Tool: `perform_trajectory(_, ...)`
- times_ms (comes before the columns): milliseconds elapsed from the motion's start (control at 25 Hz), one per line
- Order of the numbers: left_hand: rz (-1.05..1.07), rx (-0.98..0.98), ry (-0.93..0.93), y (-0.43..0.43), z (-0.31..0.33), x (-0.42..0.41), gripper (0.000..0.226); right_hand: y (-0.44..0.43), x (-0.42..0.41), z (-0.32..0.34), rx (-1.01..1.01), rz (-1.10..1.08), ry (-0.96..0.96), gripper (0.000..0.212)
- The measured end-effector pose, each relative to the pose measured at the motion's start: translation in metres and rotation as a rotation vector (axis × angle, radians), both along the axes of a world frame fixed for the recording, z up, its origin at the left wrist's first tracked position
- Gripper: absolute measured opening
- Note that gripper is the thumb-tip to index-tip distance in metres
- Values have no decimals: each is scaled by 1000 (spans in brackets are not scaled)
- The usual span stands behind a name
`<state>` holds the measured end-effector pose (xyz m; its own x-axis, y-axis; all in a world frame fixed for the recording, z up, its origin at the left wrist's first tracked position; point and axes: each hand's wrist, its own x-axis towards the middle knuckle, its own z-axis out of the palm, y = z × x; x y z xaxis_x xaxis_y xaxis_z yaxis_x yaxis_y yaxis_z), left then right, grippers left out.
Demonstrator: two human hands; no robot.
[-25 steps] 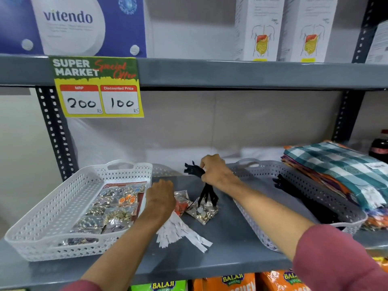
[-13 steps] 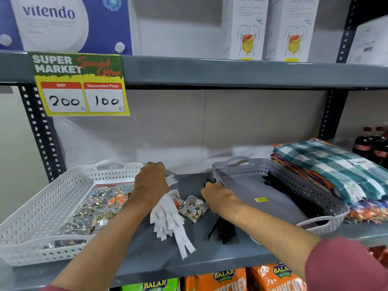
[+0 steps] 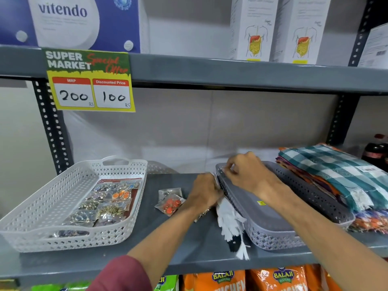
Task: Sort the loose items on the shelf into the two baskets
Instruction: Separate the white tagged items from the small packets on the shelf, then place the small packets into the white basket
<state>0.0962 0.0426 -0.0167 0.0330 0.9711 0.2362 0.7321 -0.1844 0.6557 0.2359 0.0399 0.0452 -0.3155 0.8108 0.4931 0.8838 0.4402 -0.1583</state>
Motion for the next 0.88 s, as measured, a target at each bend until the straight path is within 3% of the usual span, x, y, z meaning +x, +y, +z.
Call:
perform_trajectory(120, -106, -130, -73, 3, -7, -3, 8, 1, -3, -15, -53, 79, 22, 20)
perform_trajectory(240, -89, 80, 121, 15, 17, -37, 13, 12, -16, -22, -93, 145, 33, 22)
perform_trajectory(320, -81, 103, 259, 28, 32, -69, 19, 19, -34, -21, -156, 219, 71, 21)
perform_trajectory(400, -100, -95, 457, 42, 35, -97, 42, 26, -55, -24, -283, 251, 56, 14)
perform_trajectory(480, -170, -369, 682, 51, 27, -116, 67, 32, -74, -31, -478, 248, -93, 38)
perform_trajectory(560, -270, -461, 771, 56, 16, -126, 75, 36, -86, -44, -656, 177, -310, 59)
perform_trajectory(640, -292, -411, 776, 55, 9, -129, 67, 39, -91, -54, -699, 123, -379, 68)
perform_trajectory(840, -264, -448, 787, 54, 16, -136, 45, 40, -96, -53, -786, 138, -219, 65)
perform_trajectory(880, -261, -382, 899, 53, 19, -140, 42, 39, -98, -49, -806, 140, -176, 69)
